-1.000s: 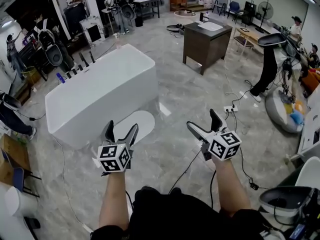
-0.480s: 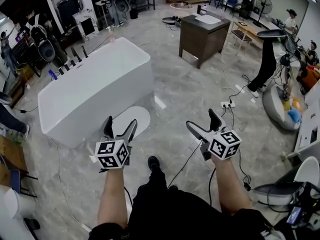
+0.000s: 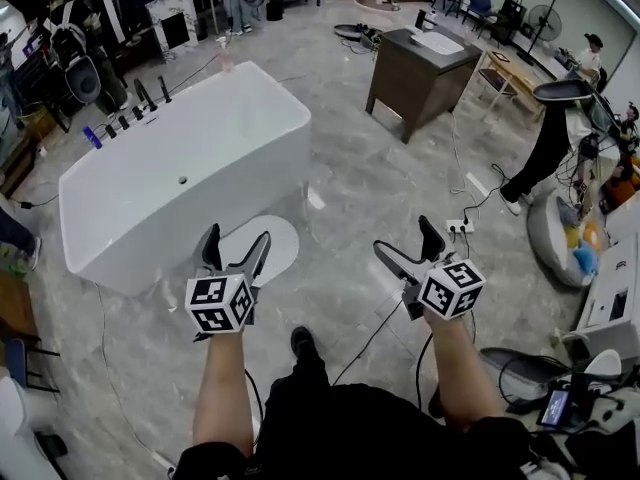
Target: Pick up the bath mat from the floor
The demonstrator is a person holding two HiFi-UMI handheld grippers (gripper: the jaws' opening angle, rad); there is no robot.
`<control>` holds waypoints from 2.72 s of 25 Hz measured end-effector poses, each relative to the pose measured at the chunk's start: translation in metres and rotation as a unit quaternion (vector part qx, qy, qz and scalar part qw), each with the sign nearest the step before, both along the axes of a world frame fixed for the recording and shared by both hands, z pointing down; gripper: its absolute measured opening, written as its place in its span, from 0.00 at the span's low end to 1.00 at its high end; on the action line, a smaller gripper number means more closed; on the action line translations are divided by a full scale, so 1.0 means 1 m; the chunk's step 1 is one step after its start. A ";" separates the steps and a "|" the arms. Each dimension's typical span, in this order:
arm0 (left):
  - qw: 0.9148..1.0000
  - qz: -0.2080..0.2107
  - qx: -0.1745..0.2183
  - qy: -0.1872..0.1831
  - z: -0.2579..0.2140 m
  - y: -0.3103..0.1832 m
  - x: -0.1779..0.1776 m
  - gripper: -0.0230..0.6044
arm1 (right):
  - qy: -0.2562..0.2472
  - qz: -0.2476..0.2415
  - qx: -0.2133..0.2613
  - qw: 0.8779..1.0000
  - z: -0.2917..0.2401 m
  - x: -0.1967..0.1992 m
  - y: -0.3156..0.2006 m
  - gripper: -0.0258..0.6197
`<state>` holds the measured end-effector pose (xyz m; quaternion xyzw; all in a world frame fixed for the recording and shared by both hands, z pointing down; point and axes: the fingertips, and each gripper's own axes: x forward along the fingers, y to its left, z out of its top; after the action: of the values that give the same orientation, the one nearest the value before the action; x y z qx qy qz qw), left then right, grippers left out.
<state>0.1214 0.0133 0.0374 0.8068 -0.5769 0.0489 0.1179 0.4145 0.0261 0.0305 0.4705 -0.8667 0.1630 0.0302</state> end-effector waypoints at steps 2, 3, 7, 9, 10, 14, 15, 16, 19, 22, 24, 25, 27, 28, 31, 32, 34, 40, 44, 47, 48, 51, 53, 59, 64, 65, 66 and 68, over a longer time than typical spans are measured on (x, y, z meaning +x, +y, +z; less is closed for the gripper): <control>1.000 -0.007 -0.005 0.005 0.004 -0.021 -0.015 0.75 | 0.006 -0.009 -0.008 1.000 0.003 -0.016 -0.025 0.86; 1.000 -0.010 -0.007 0.008 0.005 -0.031 -0.022 0.75 | 0.008 -0.014 -0.011 1.000 0.003 -0.026 -0.036 0.86; 1.000 -0.022 -0.011 0.016 0.008 -0.061 -0.055 0.75 | 0.022 -0.034 -0.021 0.999 0.003 -0.062 -0.069 0.86; 0.999 -0.031 -0.007 0.019 0.006 -0.071 -0.073 0.75 | 0.025 -0.041 -0.017 0.999 -0.001 -0.078 -0.085 0.86; 0.999 -0.035 -0.006 0.019 0.006 -0.074 -0.081 0.75 | 0.025 -0.045 -0.014 0.999 -0.003 -0.085 -0.092 0.86; 0.998 -0.056 -0.005 0.018 0.009 -0.072 -0.105 0.75 | 0.028 -0.068 -0.014 0.997 -0.003 -0.112 -0.109 0.86; 0.998 -0.063 -0.006 0.018 0.010 -0.070 -0.111 0.75 | 0.028 -0.075 -0.016 0.997 -0.002 -0.120 -0.113 0.86; 0.997 -0.070 -0.006 0.020 0.010 -0.069 -0.117 0.75 | 0.027 -0.084 -0.017 0.996 -0.002 -0.129 -0.117 0.86; 0.995 -0.093 -0.010 0.024 0.014 -0.065 -0.137 0.75 | 0.028 -0.114 -0.019 0.993 -0.001 -0.159 -0.129 0.86; 0.993 -0.116 -0.015 0.023 0.018 -0.062 -0.155 0.75 | 0.022 -0.142 -0.020 0.989 0.000 -0.186 -0.144 0.86; 0.991 -0.130 -0.018 0.022 0.020 -0.060 -0.168 0.75 | 0.017 -0.160 -0.021 0.987 0.001 -0.203 -0.152 0.86; 0.990 -0.138 -0.021 0.021 0.021 -0.060 -0.175 0.75 | 0.014 -0.169 -0.021 0.985 0.001 -0.212 -0.156 0.86; 0.988 -0.152 -0.026 0.019 0.024 -0.062 -0.188 0.75 | 0.010 -0.185 -0.023 0.982 0.004 -0.230 -0.164 0.86; 0.987 -0.157 -0.030 0.017 0.026 -0.064 -0.193 0.75 | 0.007 -0.192 -0.025 0.981 0.007 -0.237 -0.169 0.86; 0.985 -0.169 -0.040 0.011 0.032 -0.074 -0.199 0.75 | -0.002 -0.209 -0.033 0.977 0.016 -0.249 -0.187 0.86; 0.984 -0.173 -0.042 0.009 0.032 -0.080 -0.200 0.75 | -0.004 -0.214 -0.037 0.976 0.018 -0.251 -0.195 0.86; 0.982 -0.181 -0.046 0.007 0.033 -0.093 -0.201 0.75 | -0.008 -0.223 -0.043 0.974 0.024 -0.255 -0.214 0.86; 0.975 -0.204 -0.091 0.003 0.056 -0.138 -0.198 0.75 | -0.015 -0.259 -0.068 0.963 0.049 -0.268 -0.280 0.86; 0.968 -0.218 -0.121 -0.005 0.075 -0.169 -0.185 0.75 | -0.011 -0.290 -0.083 0.953 0.069 -0.273 -0.313 0.86; 0.961 -0.235 -0.145 -0.006 0.093 -0.181 -0.179 0.74 | -0.001 -0.324 -0.098 0.941 0.090 -0.283 -0.322 0.86; 0.958 -0.243 -0.152 -0.004 0.098 -0.181 -0.175 0.75 | 0.003 -0.335 -0.108 0.936 0.100 -0.285 -0.322 0.86; 0.952 -0.257 -0.165 0.007 0.117 -0.185 -0.165 0.74 | 0.015 -0.357 -0.137 0.924 0.130 -0.291 -0.325 0.86; 0.951 -0.257 -0.172 0.017 0.131 -0.190 -0.166 0.75 | 0.020 -0.361 -0.145 0.921 0.141 -0.298 -0.330 0.86; 0.946 -0.263 -0.186 0.046 0.158 -0.174 -0.178 0.75 | 0.054 -0.371 -0.169 0.912 0.163 -0.306 -0.315 0.86; 0.946 -0.253 -0.194 0.061 0.177 -0.154 -0.222 0.75 | 0.063 -0.345 -0.171 0.921 0.161 -0.340 -0.301 0.86; 0.946 -0.251 -0.194 0.062 0.180 -0.151 -0.231 0.74 | 0.064 -0.339 -0.172 0.923 0.162 -0.348 -0.297 0.86; 0.947 -0.249 -0.194 0.063 0.183 -0.148 -0.238 0.74 | 0.065 -0.335 -0.174 0.924 0.163 -0.355 -0.293 0.86; 0.949 -0.241 -0.194 0.064 0.189 -0.144 -0.248 0.74 | 0.068 -0.330 -0.178 0.925 0.167 -0.370 -0.284 0.86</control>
<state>-0.1268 -0.1310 0.2268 0.6064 -0.7249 0.0782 0.3172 0.0444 -0.2580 0.1976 0.1550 -0.9255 0.2631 0.2242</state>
